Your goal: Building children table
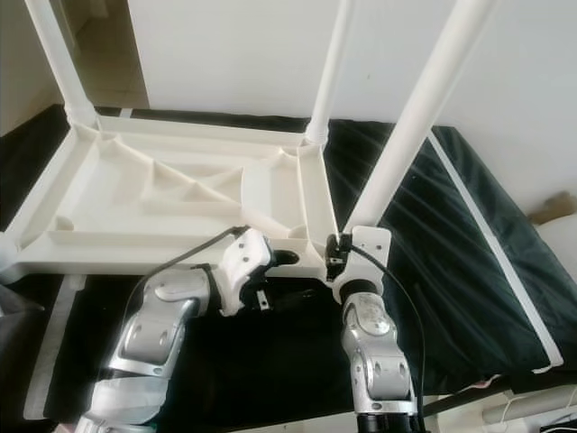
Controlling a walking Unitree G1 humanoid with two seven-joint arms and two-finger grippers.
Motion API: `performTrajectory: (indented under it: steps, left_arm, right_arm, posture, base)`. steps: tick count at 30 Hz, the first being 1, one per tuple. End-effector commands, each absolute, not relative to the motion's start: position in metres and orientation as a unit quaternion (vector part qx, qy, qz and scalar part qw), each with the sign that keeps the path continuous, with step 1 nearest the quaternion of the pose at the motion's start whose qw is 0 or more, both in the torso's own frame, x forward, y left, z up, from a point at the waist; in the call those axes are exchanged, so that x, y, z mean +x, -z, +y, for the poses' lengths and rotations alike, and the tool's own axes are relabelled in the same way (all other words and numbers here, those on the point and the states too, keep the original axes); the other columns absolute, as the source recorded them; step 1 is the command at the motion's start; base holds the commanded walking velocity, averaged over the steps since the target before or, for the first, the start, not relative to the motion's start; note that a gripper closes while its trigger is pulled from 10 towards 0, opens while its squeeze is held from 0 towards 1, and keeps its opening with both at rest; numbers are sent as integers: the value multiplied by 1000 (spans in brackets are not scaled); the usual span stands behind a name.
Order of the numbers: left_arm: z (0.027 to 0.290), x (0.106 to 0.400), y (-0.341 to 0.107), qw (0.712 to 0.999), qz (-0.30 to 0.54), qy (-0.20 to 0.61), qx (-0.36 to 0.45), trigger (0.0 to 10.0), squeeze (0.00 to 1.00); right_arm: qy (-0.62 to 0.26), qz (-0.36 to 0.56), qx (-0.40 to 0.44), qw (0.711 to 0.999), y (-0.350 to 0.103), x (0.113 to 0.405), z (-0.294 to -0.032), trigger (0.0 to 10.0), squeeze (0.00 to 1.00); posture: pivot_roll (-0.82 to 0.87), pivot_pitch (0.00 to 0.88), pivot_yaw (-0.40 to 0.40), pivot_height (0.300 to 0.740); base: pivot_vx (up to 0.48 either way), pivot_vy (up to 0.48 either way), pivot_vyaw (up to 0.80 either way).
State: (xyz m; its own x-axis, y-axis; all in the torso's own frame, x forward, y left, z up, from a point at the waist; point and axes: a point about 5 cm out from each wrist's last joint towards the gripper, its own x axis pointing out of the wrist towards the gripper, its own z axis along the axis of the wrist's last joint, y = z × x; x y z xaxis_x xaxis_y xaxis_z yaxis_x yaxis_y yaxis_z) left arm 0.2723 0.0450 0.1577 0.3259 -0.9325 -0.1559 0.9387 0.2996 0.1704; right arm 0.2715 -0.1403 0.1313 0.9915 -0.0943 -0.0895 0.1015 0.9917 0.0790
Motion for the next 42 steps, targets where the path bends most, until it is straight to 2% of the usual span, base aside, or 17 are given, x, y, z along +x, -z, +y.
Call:
performTrajectory:
  steps: [1, 11, 12, 14, 15, 19, 21, 25, 26, 28, 29, 34, 35, 36, 39, 42]
  left_arm:
    - [48, 287, -160, 883, -7, 457, 108, 10000, 0]
    - [47, 294, -157, 893, -25, 424, 151, 10000, 0]
    - [47, 295, -157, 894, -33, 415, 163, 10000, 0]
    - [48, 295, -158, 895, -40, 411, 170, 10000, 0]
    - [48, 296, -158, 895, -46, 407, 176, 10000, 0]
    - [47, 300, -157, 897, -42, 402, 181, 10000, 0]
    - [45, 303, -159, 891, -49, 410, 187, 10000, 0]
    - [43, 304, -160, 888, -56, 417, 189, 10000, 0]
    - [43, 304, -162, 887, -58, 419, 187, 10000, 0]
    - [43, 305, -162, 886, -60, 420, 186, 10000, 0]
    - [42, 302, -162, 878, -58, 440, 176, 10000, 0]
    - [40, 297, -158, 861, -35, 487, 143, 10000, 0]
    - [37, 289, -158, 841, -33, 525, 126, 10000, 0]
    - [36, 287, -158, 834, -29, 538, 115, 10000, 0]
    - [35, 286, -158, 831, -28, 544, 110, 10000, 0]
    - [29, 279, -157, 812, -33, 572, 109, 10000, 0]
  right_arm:
    - [63, 94, 56, 992, -111, 265, -140, 10000, 0]
    - [70, 60, 22, 995, -113, 267, -162, 10000, 0]
    - [69, 54, 16, 996, -114, 266, -167, 10000, 357]
    - [69, 51, 13, 996, -114, 266, -169, 10000, 357]
    - [65, 49, 16, 997, -114, 265, -171, 10000, 1000]
    - [32, 32, 19, 999, -118, 264, -175, 10000, 1000]
    - [-19, 13, 14, 1000, -121, 260, -180, 10000, 1000]
    - [-41, 4, 14, 999, -123, 259, -186, 10000, 1000]
    - [-62, 3, 7, 998, -124, 258, -193, 10000, 741]
    - [-77, 3, 3, 997, -124, 258, -197, 10000, 741]
    - [-109, 1, -16, 994, -124, 258, -207, 10000, 0]
    - [-139, 4, -24, 990, -125, 259, -214, 10000, 0]
    - [-193, 22, -30, 981, -124, 261, -216, 10000, 0]
    - [-210, 25, -39, 977, -125, 264, -218, 10000, 0]
    - [-220, 25, -45, 974, -125, 265, -220, 10000, 0]
    - [-260, 34, -73, 962, -129, 283, -220, 10000, 0]
  posture:
    - [33, 18, -90, 740]
    - [21, 2, -62, 740]
    - [19, 1, -59, 740]
    - [19, 1, -59, 740]
    - [16, 1, -55, 740]
    - [-12, 4, -23, 740]
    - [-25, 2, -10, 740]
    - [-29, 0, -4, 740]
    - [-31, 0, 3, 740]
    - [-31, 0, 3, 740]
    - [-36, 0, 8, 740]
    - [-36, 0, 8, 740]
    - [-39, 0, 9, 740]
    - [-37, 0, 6, 740]
    - [-37, 0, 6, 740]
    - [-32, 0, -3, 740]
  base:
    - [0, 0, 0]
    - [0, 0, 0]
    - [0, 0, 0]
    - [0, 0, 0]
    - [0, 0, 0]
    - [0, 0, 0]
    - [0, 0, 0]
    - [0, 0, 0]
    - [0, 0, 0]
    - [0, 0, 0]
    - [0, 0, 0]
    - [0, 0, 0]
    - [0, 0, 0]
    - [0, 0, 0]
    - [0, 0, 0]
    - [0, 0, 0]
